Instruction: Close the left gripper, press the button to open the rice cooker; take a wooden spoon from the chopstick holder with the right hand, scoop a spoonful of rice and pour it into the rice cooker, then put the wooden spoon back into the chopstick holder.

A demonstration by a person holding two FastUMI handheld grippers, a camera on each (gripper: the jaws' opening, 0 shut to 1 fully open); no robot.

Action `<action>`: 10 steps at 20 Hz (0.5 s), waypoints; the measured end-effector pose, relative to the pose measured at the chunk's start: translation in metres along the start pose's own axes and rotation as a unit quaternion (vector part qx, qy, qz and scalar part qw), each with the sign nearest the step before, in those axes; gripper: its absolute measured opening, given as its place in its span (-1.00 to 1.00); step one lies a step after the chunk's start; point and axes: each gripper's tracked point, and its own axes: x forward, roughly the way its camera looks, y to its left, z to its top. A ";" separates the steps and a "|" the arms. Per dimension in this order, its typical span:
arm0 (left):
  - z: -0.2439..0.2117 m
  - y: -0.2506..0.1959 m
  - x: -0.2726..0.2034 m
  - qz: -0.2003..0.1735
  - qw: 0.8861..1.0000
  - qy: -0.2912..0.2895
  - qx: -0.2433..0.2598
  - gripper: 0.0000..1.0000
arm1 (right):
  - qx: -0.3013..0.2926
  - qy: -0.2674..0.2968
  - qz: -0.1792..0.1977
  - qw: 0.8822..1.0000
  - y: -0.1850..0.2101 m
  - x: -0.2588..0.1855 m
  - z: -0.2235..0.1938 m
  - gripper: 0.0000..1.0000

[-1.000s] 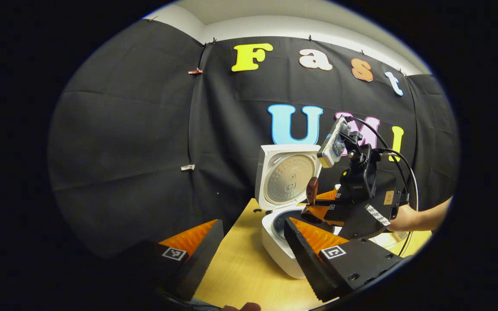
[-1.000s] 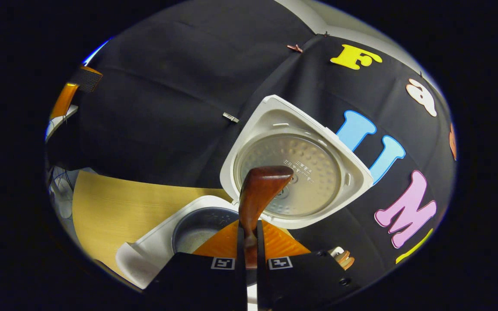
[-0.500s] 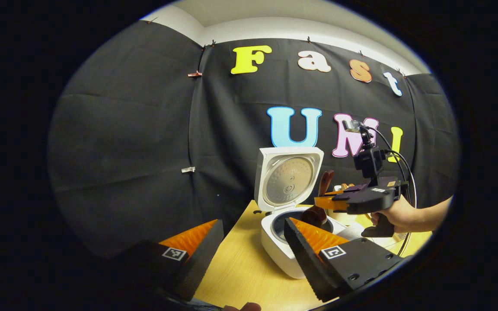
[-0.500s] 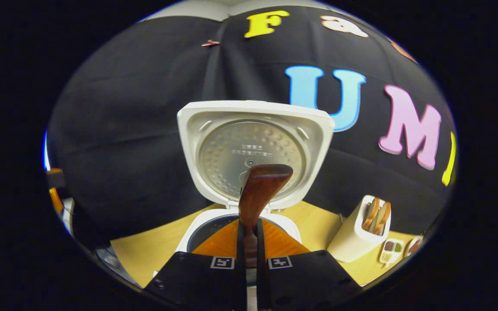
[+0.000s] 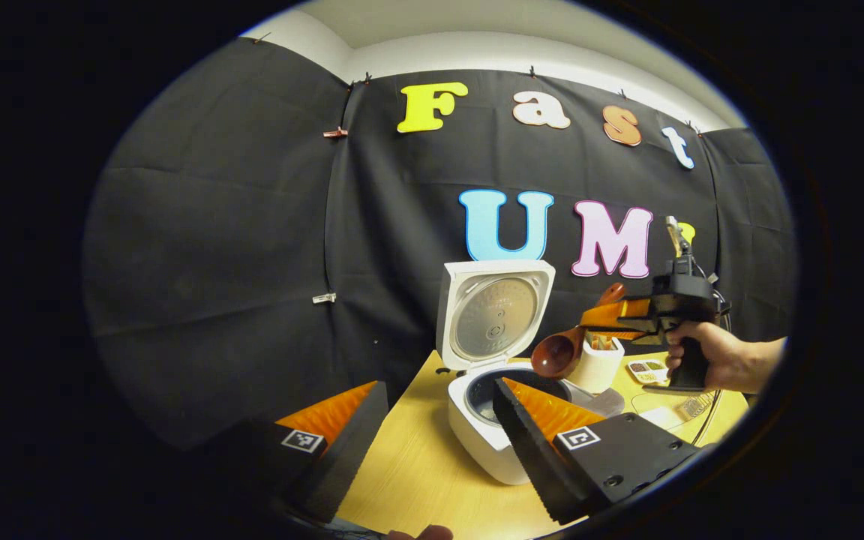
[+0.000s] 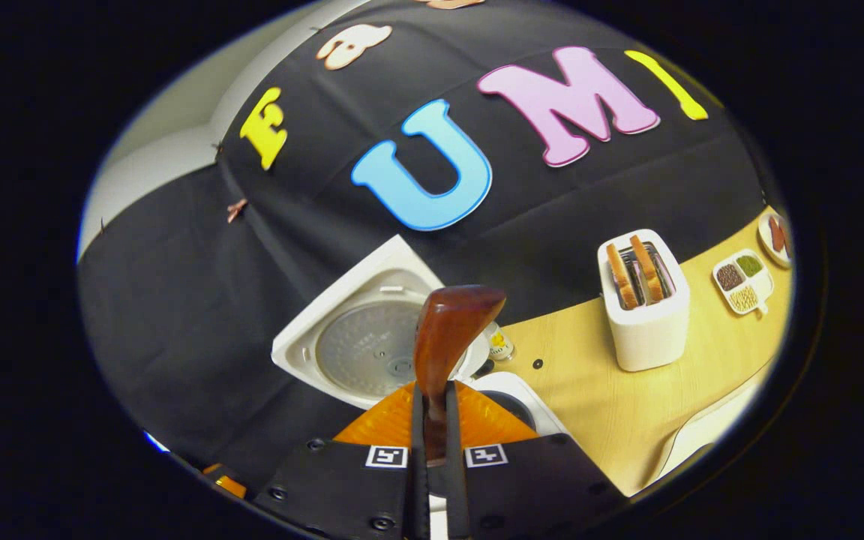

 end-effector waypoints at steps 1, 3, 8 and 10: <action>0.002 0.000 0.000 0.000 1.000 -0.002 0.000 0.94 | 0.017 -0.012 0.005 1.000 -0.002 -0.010 0.011 -0.74; 0.003 -0.003 0.000 0.001 1.000 -0.003 -0.007 0.94 | 0.054 -0.029 0.018 0.998 -0.004 -0.028 0.030 -0.74; 0.009 -0.027 0.001 -0.013 1.000 -0.009 -0.022 0.92 | 0.096 -0.088 0.016 0.991 -0.032 -0.093 0.083 -0.73; 0.012 -0.036 0.002 -0.019 1.000 -0.012 -0.022 0.89 | 0.098 -0.110 0.006 0.989 -0.051 -0.119 0.103 -0.74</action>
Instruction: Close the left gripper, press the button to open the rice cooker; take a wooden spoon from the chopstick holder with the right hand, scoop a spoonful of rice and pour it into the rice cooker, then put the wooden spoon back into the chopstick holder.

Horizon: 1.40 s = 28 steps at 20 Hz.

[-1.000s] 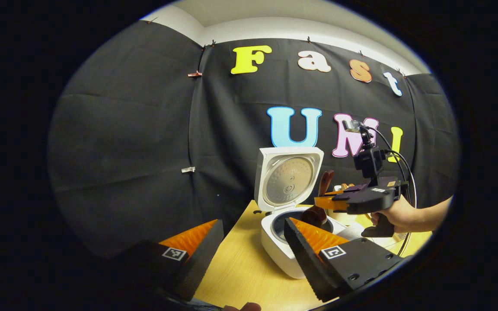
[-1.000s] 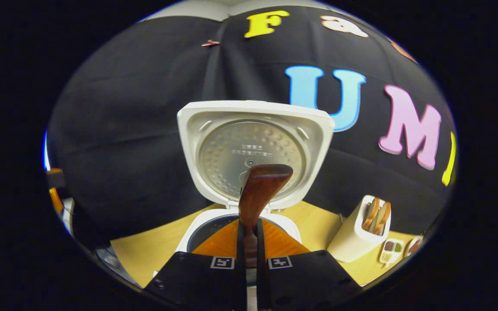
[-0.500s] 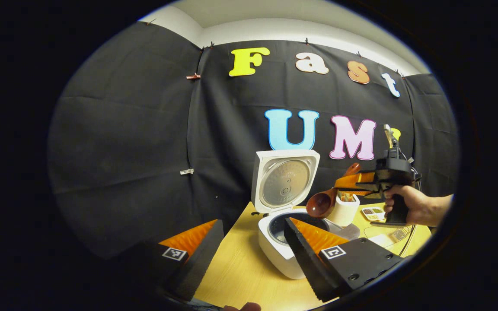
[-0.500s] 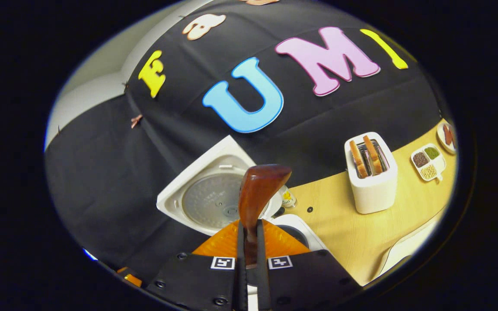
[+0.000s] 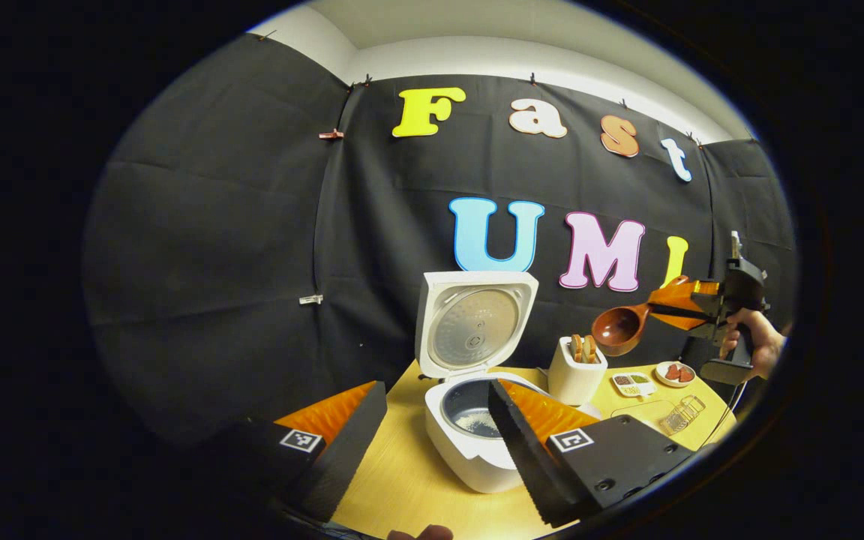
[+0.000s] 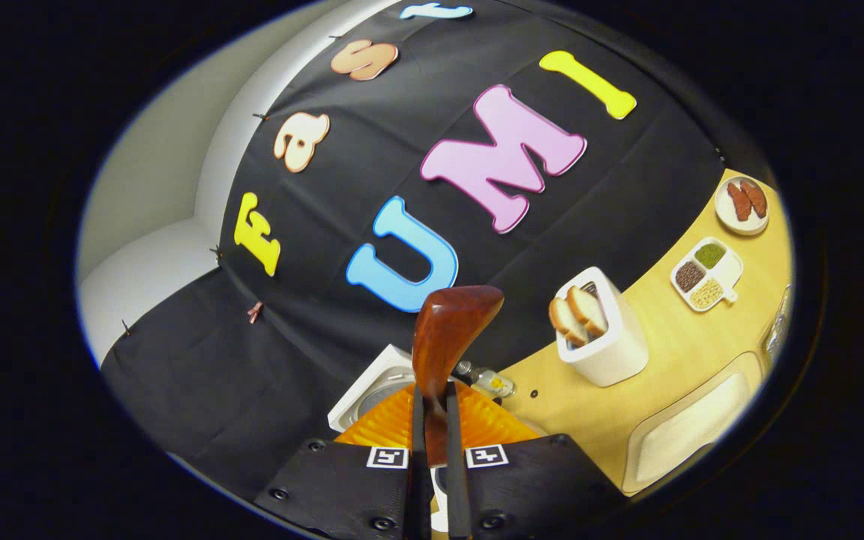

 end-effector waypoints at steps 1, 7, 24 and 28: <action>0.001 -0.006 0.001 -0.003 1.000 -0.001 -0.001 0.89 | -0.004 -0.009 -0.007 1.000 -0.009 -0.011 0.013 -0.75; 0.005 -0.046 0.011 -0.028 1.000 -0.001 0.000 0.89 | -0.042 -0.048 -0.075 0.995 -0.086 -0.085 0.077 -0.73; 0.008 -0.133 0.035 -0.020 0.999 0.014 0.020 0.91 | -0.182 0.048 -0.278 0.942 -0.345 -0.151 0.096 -0.74; 0.010 -0.139 0.035 -0.001 1.000 0.016 0.026 0.91 | -0.200 0.096 -0.280 0.934 -0.374 -0.142 0.075 -0.73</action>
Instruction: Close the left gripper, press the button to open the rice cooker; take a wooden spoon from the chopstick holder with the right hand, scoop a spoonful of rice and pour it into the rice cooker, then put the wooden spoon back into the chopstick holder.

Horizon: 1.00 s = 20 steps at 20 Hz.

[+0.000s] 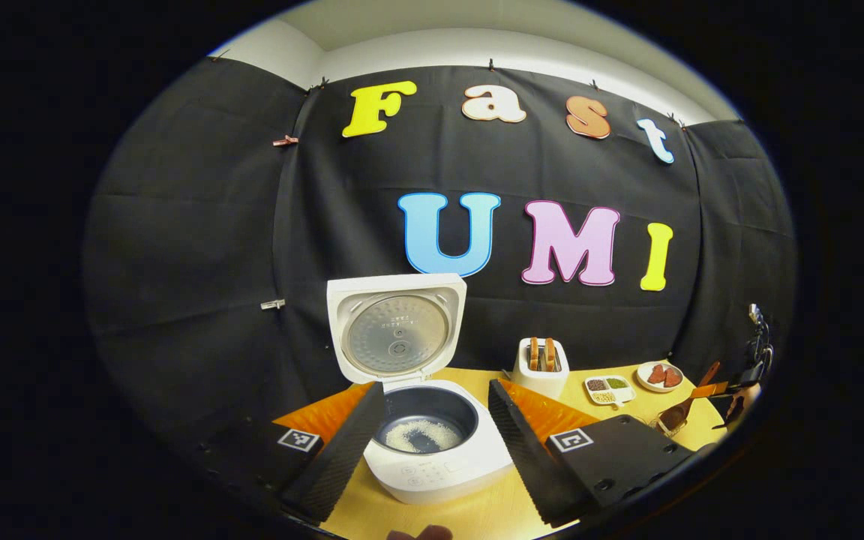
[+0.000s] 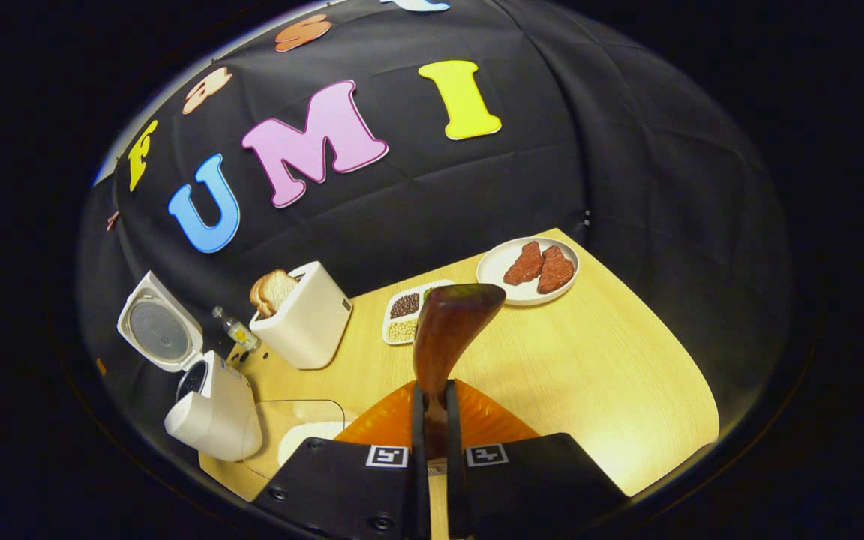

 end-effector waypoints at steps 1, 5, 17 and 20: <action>0.000 -0.001 0.001 0.003 1.000 0.001 0.001 0.90 | -0.005 0.009 0.000 1.000 -0.001 0.005 -0.006 -0.73; 0.008 -0.005 0.006 0.008 1.000 -0.002 0.006 0.91 | 0.015 0.040 0.017 0.999 0.000 0.013 -0.024 -0.72; 0.058 -0.011 0.021 -0.053 0.996 -0.062 -0.043 0.90 | 0.028 -0.027 -0.048 0.998 -0.030 -0.042 0.003 0.94; 0.068 -0.006 0.039 -0.058 0.995 -0.062 -0.057 0.91 | 0.030 -0.052 -0.074 0.995 -0.034 -0.070 0.011 0.97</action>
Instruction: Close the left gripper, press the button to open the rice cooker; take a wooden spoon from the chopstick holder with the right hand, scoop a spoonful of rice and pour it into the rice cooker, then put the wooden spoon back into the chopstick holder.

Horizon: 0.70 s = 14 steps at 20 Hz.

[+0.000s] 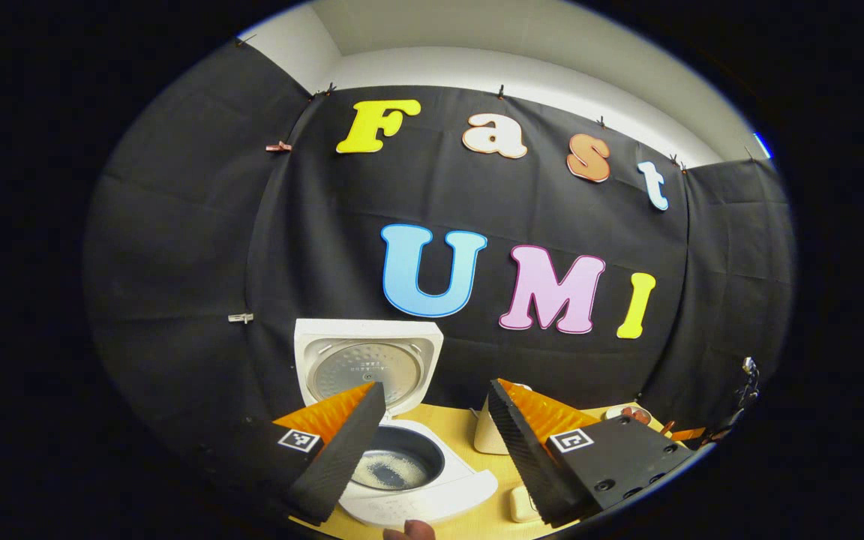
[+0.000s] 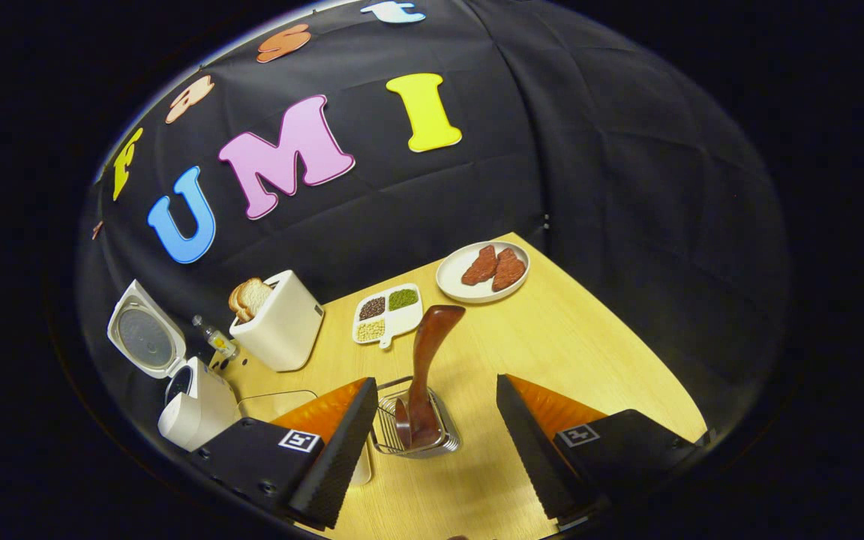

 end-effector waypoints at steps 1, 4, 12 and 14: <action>0.006 0.005 0.006 0.004 1.000 -0.002 0.007 0.91 | 0.002 -0.010 -0.003 1.000 0.001 -0.009 0.004 0.97; 0.035 0.017 0.027 0.009 0.999 -0.028 0.039 0.92 | 0.004 -0.040 -0.007 0.999 0.007 -0.040 0.020 0.97; 0.110 0.034 0.094 0.007 0.995 -0.092 0.041 0.89 | -0.067 -0.151 -0.010 0.986 0.060 -0.116 0.078 0.97; 0.122 0.047 0.117 0.016 0.993 -0.102 0.049 0.90 | -0.086 -0.180 -0.009 0.980 0.077 -0.135 0.090 0.96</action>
